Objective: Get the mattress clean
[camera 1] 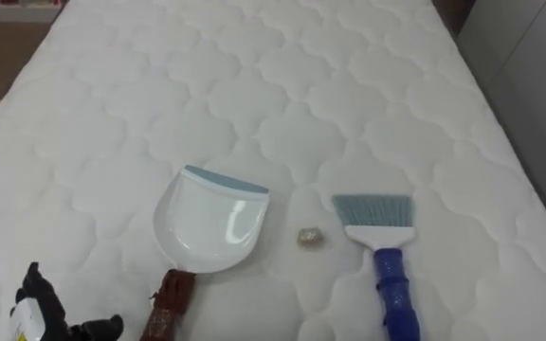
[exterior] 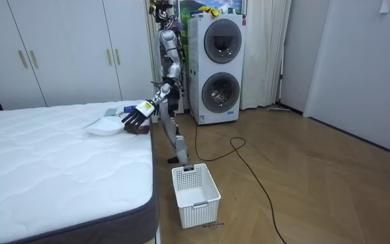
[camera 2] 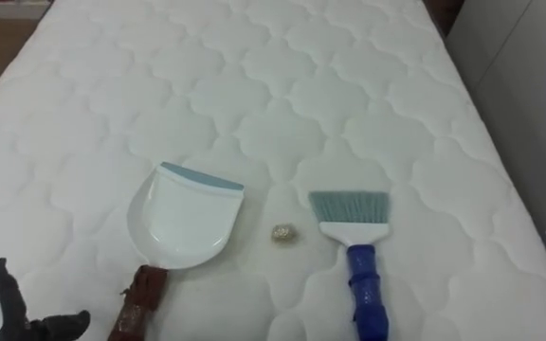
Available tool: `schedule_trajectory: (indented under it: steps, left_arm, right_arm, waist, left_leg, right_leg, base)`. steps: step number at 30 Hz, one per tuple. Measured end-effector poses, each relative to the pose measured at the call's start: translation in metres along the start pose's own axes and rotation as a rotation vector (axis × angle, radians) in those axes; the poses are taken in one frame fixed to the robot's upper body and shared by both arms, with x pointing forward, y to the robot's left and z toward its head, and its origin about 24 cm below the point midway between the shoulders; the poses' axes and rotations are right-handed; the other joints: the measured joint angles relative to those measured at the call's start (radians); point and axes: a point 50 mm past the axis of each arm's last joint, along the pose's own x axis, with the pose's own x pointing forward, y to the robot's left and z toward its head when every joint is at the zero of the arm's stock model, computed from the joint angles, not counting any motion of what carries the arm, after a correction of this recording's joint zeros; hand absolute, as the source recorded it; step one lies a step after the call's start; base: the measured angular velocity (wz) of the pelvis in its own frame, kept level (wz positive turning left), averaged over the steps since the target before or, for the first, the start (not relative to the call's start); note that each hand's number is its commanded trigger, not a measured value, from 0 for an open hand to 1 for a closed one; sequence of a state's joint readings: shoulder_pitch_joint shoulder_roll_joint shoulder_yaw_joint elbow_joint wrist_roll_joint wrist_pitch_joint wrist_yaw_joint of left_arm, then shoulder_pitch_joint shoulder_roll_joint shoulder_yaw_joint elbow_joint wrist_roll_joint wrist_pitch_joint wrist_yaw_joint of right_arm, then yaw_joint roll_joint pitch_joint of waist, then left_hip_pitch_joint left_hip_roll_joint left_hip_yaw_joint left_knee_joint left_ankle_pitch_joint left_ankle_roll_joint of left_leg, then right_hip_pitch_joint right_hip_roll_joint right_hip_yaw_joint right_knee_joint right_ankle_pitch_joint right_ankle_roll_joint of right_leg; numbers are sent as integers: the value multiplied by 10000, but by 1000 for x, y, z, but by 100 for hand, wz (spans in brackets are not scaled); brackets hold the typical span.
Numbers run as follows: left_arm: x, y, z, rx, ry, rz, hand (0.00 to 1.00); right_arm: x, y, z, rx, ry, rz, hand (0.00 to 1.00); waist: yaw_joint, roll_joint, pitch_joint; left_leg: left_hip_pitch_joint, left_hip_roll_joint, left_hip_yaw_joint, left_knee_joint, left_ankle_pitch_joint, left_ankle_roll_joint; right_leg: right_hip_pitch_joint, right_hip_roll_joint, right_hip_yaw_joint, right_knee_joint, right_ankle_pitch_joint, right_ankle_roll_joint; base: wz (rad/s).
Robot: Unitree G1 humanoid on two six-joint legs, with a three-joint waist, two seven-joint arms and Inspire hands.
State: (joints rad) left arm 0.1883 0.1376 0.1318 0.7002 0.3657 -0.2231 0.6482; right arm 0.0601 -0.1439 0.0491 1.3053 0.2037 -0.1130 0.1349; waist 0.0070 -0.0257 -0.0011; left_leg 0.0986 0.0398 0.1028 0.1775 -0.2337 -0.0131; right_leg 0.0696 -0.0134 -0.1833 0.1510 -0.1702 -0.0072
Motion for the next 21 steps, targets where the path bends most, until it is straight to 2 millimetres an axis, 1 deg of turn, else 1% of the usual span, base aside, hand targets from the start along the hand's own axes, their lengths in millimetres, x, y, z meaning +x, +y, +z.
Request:
schedule_trajectory:
  steps: [2,9,13,15,17,21]
  left_arm:
    - [0,-2,5,-5,-295,-124,0]
    - [-4,-13,11,-1,-585,-803,0]
    - [-6,-22,18,0,-883,-1326,0]
    - [-5,-24,22,-24,-1004,-1479,0]
    - [-4,-28,29,-70,-1242,-1660,0]
    - [-5,-34,35,-43,-1471,-2092,0]
  right_arm:
    - [0,0,1,-86,-14,20,0]
    - [0,1,1,-128,-71,148,0]
    - [0,1,2,-139,-122,150,0]
    - [0,2,5,-163,-207,174,0]
    - [0,2,5,-85,-245,171,0]
    - [1,1,7,-42,-295,220,0]
  waist:
    - [-13,-9,-10]
    - [-55,-28,-8]
    - [-182,-17,27]
    - [-298,42,58]
    - [-363,48,52]
    - [-414,78,31]
  left_leg:
    - [14,0,15,-5,0,0]
    - [22,4,18,-6,0,0]
    - [-13,2,19,7,0,0]
    - [-24,2,22,10,0,0]
    - [-70,0,26,10,0,1]
    - [-241,1,15,19,0,1]
  right_leg:
    - [13,2,23,4,2,3]
    - [4,3,33,17,5,2]
    - [-25,-6,30,23,19,6]
    - [-29,-5,33,23,20,6]
    - [-46,-3,36,13,20,6]
    - [-185,4,27,21,24,1]
  base:
    - [-2]
    - [0]
    - [0]
    - [0]
    - [0]
    - [0]
